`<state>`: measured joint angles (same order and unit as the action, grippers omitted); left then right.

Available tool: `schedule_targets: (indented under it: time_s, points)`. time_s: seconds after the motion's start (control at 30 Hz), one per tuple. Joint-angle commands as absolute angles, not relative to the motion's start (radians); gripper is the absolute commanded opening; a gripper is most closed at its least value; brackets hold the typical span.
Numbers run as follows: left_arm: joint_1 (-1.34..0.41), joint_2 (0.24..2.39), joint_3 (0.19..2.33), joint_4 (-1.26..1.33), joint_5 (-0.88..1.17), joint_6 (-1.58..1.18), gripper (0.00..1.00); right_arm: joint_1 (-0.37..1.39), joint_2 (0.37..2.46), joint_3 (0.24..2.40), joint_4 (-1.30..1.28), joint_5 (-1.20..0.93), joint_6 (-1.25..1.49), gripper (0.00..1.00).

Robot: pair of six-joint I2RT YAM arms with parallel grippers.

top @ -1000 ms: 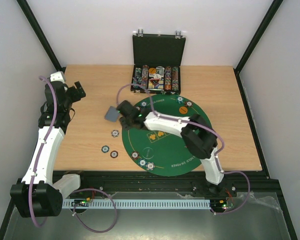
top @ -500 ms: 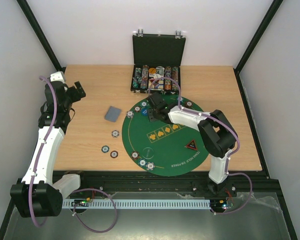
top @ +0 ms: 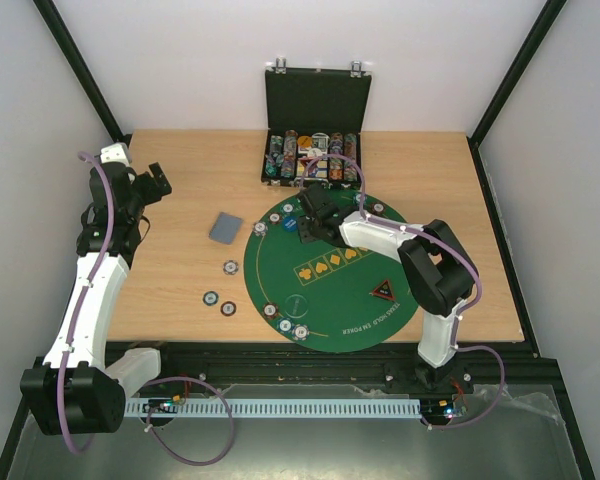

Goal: Distribute texas hold em gaming equipment

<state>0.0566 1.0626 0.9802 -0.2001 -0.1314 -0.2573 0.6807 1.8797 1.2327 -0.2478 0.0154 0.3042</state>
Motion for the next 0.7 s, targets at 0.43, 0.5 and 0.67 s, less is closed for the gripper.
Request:
schedule_targets:
  time_s: [0.43,0.5,0.67]
  points:
    - [0.06,1.062,0.97,-0.183,-0.135,-0.252,0.99,0.955,1.987,1.43,-0.273,-0.06,0.331,0.29]
    - [0.06,1.062,0.971,-0.184,-0.135,-0.252,0.99,0.986,2.031,1.489,-0.295,-0.055,0.323,0.29]
    - [0.06,1.059,0.97,-0.184,-0.137,-0.253,1.0,1.035,2.115,1.575,-0.321,-0.054,0.311,0.29]
